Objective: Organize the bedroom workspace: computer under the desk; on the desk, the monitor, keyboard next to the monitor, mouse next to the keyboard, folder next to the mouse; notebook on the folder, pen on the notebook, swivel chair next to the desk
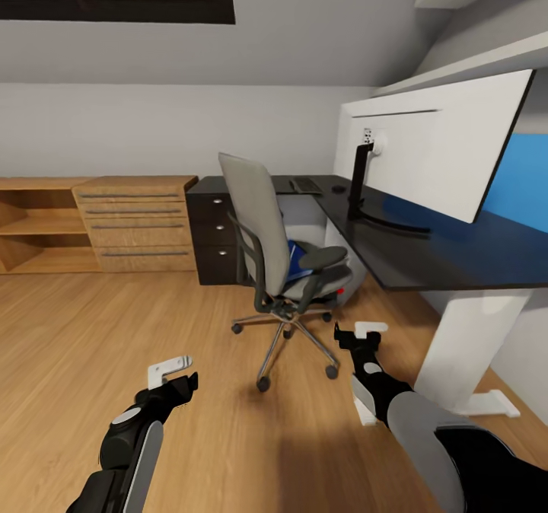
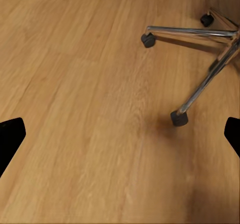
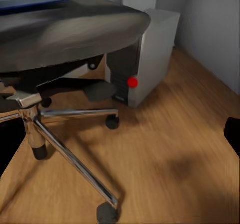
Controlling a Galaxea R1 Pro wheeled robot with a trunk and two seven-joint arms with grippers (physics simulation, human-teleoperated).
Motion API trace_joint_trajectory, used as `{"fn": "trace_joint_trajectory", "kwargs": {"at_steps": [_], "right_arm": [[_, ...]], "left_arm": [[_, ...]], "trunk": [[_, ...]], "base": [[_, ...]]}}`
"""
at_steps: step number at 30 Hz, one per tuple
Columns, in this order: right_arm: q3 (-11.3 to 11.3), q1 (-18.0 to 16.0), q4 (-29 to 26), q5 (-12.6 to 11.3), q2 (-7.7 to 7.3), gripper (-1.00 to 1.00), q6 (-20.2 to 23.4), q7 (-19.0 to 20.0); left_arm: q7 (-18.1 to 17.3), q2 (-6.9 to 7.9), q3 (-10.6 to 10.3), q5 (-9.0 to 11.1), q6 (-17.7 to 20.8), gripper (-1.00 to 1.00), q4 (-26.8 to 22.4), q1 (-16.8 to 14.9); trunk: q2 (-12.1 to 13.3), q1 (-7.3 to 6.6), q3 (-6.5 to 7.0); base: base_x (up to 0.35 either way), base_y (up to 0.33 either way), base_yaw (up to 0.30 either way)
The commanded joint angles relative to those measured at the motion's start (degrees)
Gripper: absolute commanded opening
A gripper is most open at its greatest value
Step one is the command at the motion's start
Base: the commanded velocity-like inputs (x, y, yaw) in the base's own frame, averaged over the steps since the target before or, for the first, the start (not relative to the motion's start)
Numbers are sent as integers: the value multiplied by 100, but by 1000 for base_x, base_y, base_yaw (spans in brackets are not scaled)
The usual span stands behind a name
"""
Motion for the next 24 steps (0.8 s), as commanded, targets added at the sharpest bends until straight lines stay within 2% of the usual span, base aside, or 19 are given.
{"fn": "trace_joint_trajectory", "kwargs": {"at_steps": [1, 6, 11, 16, 24], "right_arm": [[3, -3, 6, 33, 1, 100, -40, -39], [3, 3, 7, 33, -2, 100, -249, -43], [3, 8, 7, 30, -66, 100, -482, -44], [3, 9, 7, 28, -83, 100, -534, -44], [3, 9, 7, 24, -103, 100, -583, -44]], "left_arm": [[42, -3, 5, 61, 21, 100, -6, -4], [44, 4, 7, 61, 23, 100, -6, -3], [44, 6, 20, 61, 29, 100, -6, -4], [42, 6, 24, 61, 32, 100, -6, -3], [44, 6, 26, 61, 33, 100, -6, -4]], "trunk": [[-2, 2, -6], [-2, 2, -6], [-2, 2, -6], [-2, 2, -6], [-2, 2, -6]], "base": [[280, 0, 0], [227, 0, 0], [220, -8, 0], [247, -37, 0], [95, -5, 0]]}}
